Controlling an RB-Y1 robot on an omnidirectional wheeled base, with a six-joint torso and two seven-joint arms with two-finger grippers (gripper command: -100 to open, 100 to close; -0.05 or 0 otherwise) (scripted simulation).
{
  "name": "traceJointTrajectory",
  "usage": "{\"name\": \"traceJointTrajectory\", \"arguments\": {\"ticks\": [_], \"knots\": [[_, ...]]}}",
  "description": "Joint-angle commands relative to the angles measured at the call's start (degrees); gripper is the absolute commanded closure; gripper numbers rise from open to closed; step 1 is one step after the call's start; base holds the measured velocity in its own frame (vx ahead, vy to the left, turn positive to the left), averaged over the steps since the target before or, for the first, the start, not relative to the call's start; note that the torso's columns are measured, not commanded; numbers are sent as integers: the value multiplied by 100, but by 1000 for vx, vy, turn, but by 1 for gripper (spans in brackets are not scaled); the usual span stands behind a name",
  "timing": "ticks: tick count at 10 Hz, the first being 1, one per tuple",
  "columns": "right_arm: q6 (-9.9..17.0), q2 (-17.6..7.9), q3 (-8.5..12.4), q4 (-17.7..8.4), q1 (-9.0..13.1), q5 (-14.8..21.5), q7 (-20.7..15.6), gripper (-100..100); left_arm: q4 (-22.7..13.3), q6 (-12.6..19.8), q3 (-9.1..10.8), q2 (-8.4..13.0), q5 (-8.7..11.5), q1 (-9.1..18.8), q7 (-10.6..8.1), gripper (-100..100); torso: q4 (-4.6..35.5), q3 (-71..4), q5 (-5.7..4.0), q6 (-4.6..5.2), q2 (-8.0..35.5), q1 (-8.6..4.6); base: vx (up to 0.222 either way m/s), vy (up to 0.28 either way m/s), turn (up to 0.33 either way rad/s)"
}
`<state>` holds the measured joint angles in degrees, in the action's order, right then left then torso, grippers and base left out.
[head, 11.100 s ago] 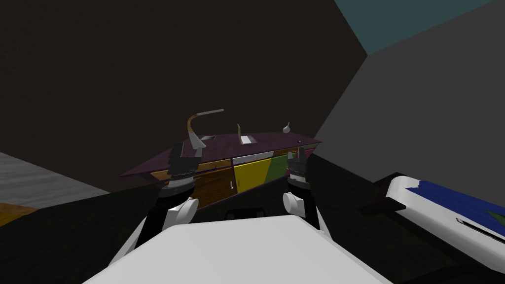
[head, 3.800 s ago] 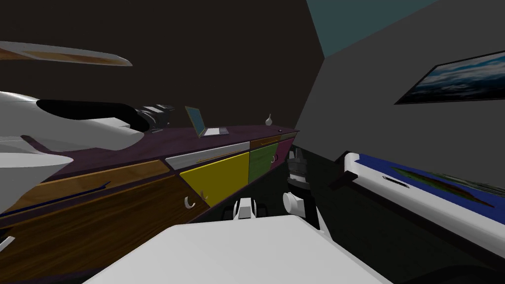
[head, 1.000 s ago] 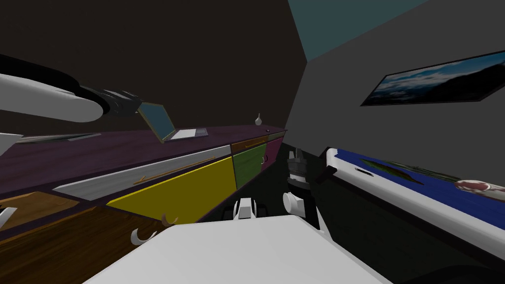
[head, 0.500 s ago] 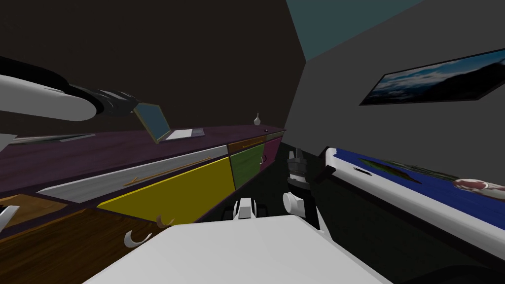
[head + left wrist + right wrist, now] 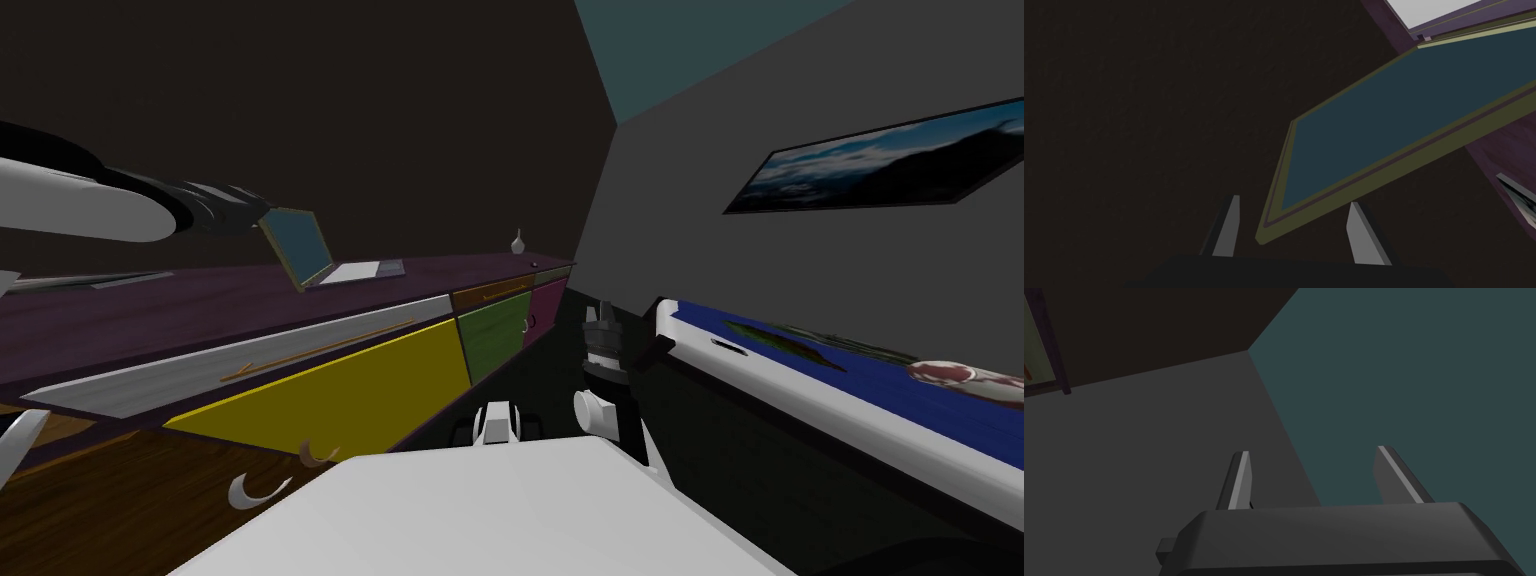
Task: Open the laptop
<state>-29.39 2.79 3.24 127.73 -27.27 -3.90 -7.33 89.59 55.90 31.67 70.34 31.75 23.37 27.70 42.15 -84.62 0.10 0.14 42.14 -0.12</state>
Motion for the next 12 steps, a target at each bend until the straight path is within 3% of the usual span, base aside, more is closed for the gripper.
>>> {"name": "traceJointTrajectory", "arguments": {"ticks": [1,2,4,5,6,8,9,10,12], "knots": [[0,0,0,0,0,0,0,0,-121,-52,3,-31,41,-7,377,100,-1,3,3,-2,4,12,1,-14,-4],[0,-1,1,0,0,0,0,0,-402,-296,81,-57,168,67,588,100,2,1,4,-4,5,27,9,-88,-25],[0,0,0,0,0,0,0,0,-514,-296,81,-57,168,67,895,100,2,3,3,-6,5,8,5,-68,1],[0,-1,1,0,0,0,0,0,-514,-296,81,-57,168,67,931,100,-1,8,10,-7,10,21,2,-8,-13],[0,-1,1,0,0,0,0,0,-801,-541,159,-84,295,142,1170,100,2,9,13,-12,12,34,5,-82,-31],[0,0,0,0,0,0,0,0,-906,-541,159,-84,295,142,1485,100,-1,13,20,-18,14,21,6,-67,3],[0,-1,1,0,0,0,0,0,-822,-560,220,-73,286,106,1376,100,0,14,21,-18,16,33,3,-18,-2],[0,-1,1,0,0,0,0,0,-752,-649,73,-69,141,-29,1571,100,8,10,12,-18,17,39,15,-27,-34],[0,-1,1,0,0,0,0,0,-681,-735,-74,-66,-5,-165,1729,100,-12,1,22,-8,-3,24,18,-39,-20]]}}
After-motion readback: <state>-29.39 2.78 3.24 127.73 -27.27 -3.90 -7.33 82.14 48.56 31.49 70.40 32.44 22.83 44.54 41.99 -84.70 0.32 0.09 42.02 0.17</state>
